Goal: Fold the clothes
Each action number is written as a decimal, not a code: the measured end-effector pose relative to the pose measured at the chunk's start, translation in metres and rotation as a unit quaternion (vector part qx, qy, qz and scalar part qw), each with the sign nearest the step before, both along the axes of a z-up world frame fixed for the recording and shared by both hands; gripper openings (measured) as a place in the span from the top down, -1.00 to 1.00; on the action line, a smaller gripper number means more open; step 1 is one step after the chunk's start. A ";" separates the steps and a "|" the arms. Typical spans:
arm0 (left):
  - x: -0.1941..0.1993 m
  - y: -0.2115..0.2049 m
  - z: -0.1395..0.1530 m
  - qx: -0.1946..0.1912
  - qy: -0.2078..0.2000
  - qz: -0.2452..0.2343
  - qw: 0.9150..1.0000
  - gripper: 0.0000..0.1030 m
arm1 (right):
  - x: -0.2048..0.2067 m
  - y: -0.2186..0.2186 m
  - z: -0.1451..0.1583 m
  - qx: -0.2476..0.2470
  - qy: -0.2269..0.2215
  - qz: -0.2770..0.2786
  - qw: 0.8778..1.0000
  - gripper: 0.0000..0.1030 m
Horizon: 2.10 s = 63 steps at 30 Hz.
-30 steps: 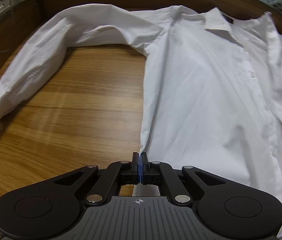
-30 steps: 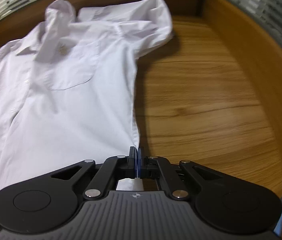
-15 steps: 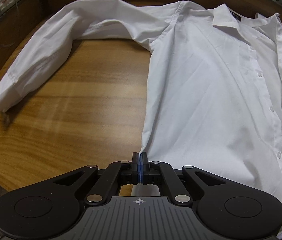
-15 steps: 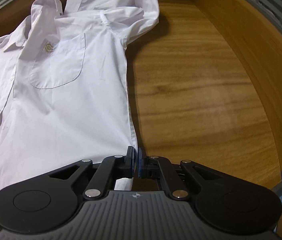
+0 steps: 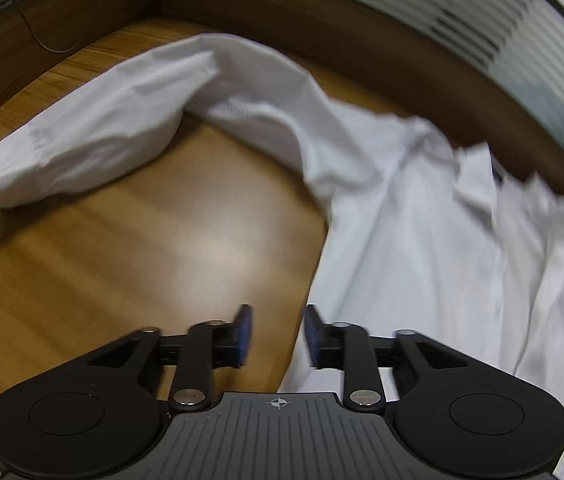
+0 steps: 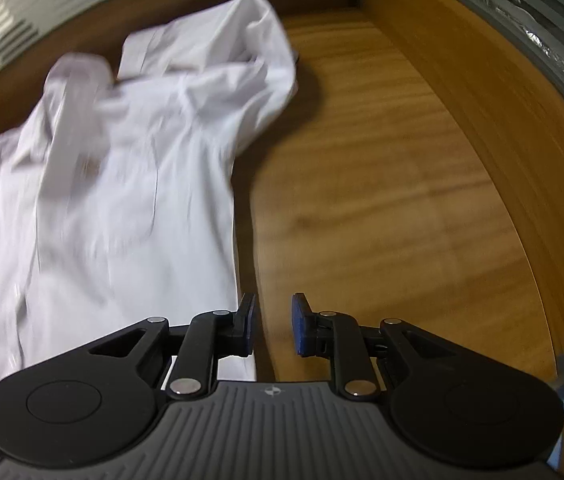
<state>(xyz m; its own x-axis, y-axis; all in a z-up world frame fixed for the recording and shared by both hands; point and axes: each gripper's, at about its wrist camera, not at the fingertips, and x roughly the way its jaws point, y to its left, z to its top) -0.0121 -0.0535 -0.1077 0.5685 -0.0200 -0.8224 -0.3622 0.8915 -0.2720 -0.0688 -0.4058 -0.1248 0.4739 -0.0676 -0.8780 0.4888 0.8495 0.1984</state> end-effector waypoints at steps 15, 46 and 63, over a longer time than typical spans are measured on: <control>0.103 0.027 -0.030 -0.099 -0.023 0.087 0.991 0.14 | 0.113 -0.047 -0.030 0.104 -0.056 -0.071 0.990 0.14; 0.156 -0.006 0.028 0.084 -0.048 0.003 0.995 0.44 | 0.159 -0.024 -0.012 -0.081 -0.010 -0.014 0.997 0.48; 0.194 -0.137 0.060 0.001 -0.082 -0.282 0.956 -0.01 | 0.060 0.063 0.022 0.021 -0.080 0.005 0.997 0.38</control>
